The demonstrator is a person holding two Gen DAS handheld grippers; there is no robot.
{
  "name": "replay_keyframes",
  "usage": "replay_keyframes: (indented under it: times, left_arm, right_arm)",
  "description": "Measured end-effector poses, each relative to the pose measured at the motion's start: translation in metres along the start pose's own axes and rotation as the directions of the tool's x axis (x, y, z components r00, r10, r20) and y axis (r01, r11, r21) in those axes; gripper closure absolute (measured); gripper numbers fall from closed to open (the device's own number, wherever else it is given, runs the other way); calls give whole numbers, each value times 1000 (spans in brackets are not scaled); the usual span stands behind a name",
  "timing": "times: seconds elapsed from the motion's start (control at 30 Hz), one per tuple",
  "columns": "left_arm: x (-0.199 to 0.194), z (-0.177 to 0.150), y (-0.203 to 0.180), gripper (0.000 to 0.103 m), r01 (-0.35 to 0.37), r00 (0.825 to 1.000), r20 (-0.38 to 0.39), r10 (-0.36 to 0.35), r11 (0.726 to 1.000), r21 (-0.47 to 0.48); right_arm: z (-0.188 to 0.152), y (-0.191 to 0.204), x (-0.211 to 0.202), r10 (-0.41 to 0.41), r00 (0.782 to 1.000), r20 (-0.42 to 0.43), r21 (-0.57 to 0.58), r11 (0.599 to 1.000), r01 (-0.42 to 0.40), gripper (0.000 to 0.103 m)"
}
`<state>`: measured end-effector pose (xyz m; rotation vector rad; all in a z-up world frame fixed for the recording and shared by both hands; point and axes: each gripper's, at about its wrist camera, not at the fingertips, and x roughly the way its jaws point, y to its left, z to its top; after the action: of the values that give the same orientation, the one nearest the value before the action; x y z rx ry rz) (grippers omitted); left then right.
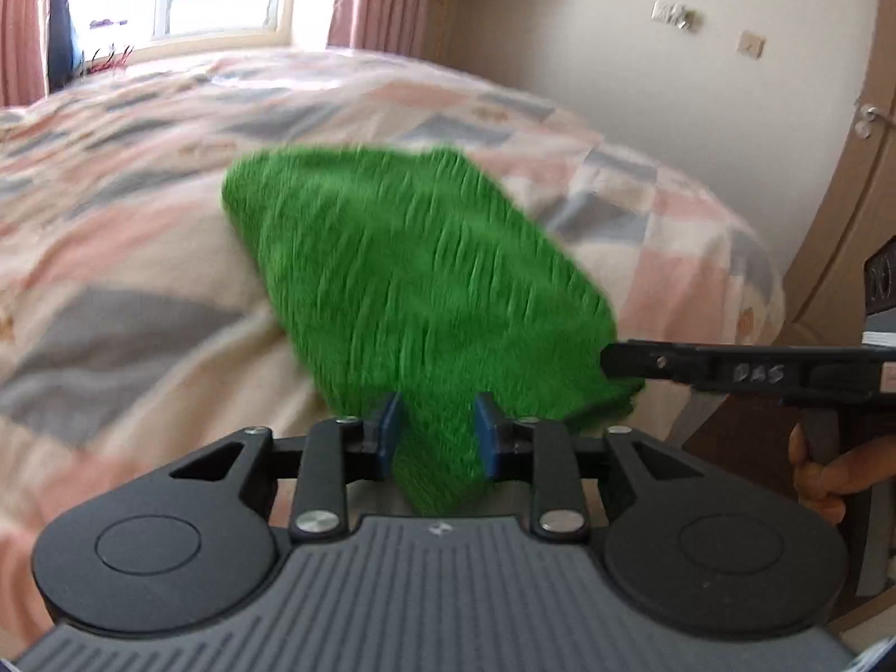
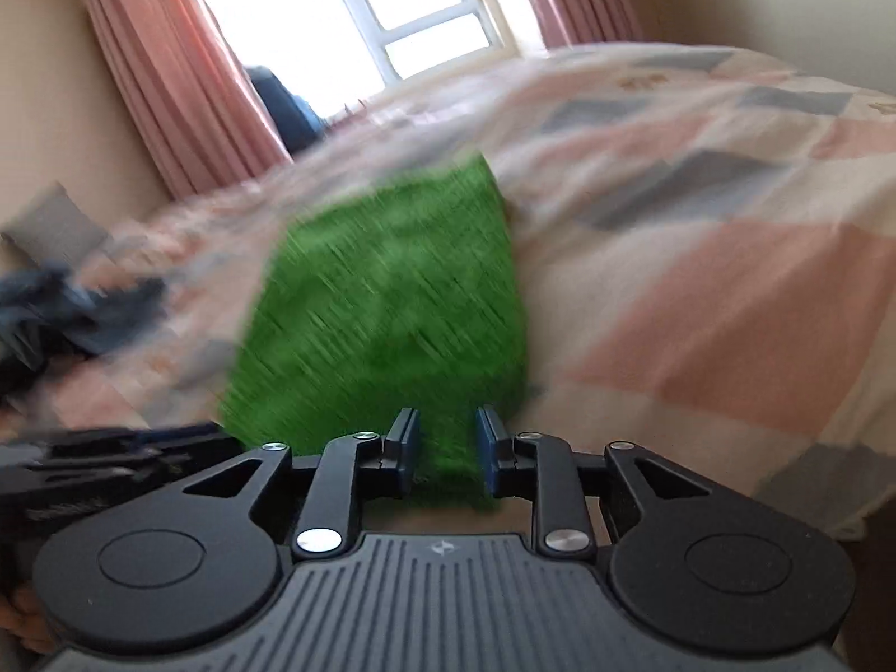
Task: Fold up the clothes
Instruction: 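Lay the folded side down on the vest and open both grippers, then pull both grippers back from the narrow folded vest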
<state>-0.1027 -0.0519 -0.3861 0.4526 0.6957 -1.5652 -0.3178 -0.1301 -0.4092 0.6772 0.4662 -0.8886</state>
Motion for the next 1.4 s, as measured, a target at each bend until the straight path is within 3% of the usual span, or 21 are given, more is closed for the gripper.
replay_keyframes:
  times: [0.07,0.33,0.43,0.53,0.7,0.93,1.4]
  left_arm:
    - [2,-8,1,67,-2,1000,-12,2,1000,-20]
    - [-25,-1,2,72,-13,998,57,14,1000,-19]
    - [-18,-5,3,70,-7,1000,29,8,999,-38]
    - [-6,-10,7,61,-17,1000,-18,16,997,-82]
    - [-14,-6,5,53,-56,998,-29,53,994,-94]
    - [-38,-5,-3,46,-145,989,-53,141,985,-94]
    - [-95,-24,-11,23,-286,957,-67,281,954,-90]
  right_arm:
    - [-7,-5,4,0,1000,-6,41,999,0,74]
    - [1,10,-24,19,995,96,4,1000,-19,73]
    - [-1,11,-10,0,998,65,-3,1000,0,72]
    - [-9,9,6,-36,999,4,13,999,36,68]
    - [-10,12,-8,-29,1000,10,30,999,29,65]
    - [-11,27,-40,-14,999,43,45,999,12,50]
    - [-34,63,-76,-199,980,27,28,980,199,5]
